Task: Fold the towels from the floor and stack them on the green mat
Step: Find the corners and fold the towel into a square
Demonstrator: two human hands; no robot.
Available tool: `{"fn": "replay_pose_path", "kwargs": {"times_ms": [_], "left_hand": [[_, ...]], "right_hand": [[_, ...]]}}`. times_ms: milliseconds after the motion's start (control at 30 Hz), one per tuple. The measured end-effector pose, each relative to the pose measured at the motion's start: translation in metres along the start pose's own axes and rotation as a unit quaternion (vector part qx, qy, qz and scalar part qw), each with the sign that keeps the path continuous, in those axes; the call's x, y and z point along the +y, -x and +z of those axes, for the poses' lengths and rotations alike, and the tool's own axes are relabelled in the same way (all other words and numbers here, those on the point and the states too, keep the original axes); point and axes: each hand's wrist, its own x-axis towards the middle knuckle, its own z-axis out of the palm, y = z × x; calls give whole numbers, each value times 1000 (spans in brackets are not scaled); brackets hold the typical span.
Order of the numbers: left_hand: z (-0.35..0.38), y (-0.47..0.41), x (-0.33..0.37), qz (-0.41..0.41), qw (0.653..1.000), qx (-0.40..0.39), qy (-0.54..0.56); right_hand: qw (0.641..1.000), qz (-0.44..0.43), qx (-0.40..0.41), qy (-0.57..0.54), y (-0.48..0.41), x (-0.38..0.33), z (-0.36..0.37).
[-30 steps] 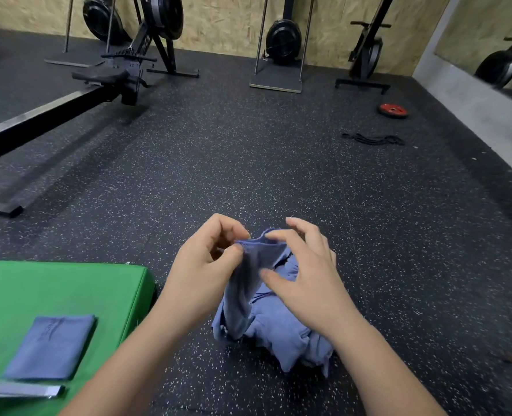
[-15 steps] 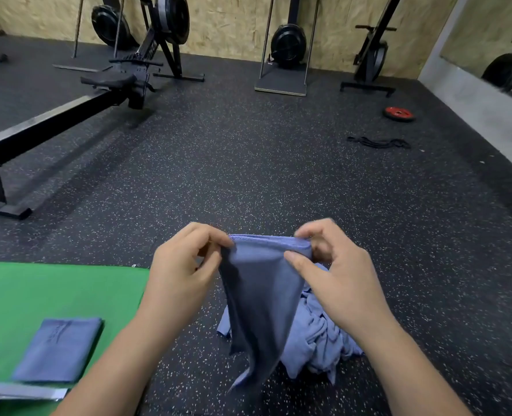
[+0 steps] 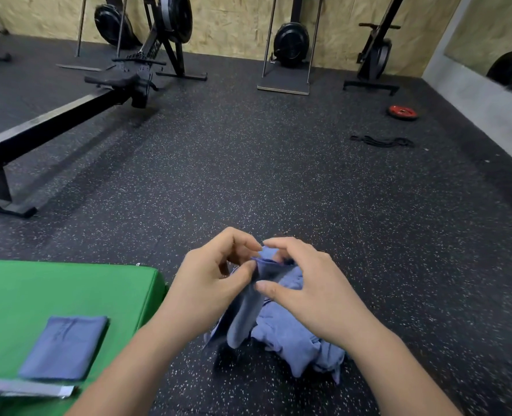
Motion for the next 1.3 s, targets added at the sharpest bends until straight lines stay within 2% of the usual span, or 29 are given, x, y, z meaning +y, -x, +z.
{"fn": "replay_pose_path", "kwargs": {"times_ms": [300, 467, 633, 800, 1067, 1300], "left_hand": [[-1, 5, -18, -31, 996, -59, 57], [7, 11, -37, -51, 986, -125, 98], [29, 23, -42, -92, 976, -148, 131], [36, 25, -47, -84, 982, -137, 98], [20, 13, -60, -64, 988, -84, -111], [-1, 0, -65, -80, 978, -33, -192]], "right_hand": [[995, -80, 23, -46, -4, -2, 1], [994, -67, 44, -69, -4, 1, -8], [994, -59, 61, -68, -3, 2, -14], [991, -61, 98, -60, 4, 1, -26], [978, -46, 195, -64, 17, 15, -45], [962, -10, 263, -70, 21, 31, -50]]}}
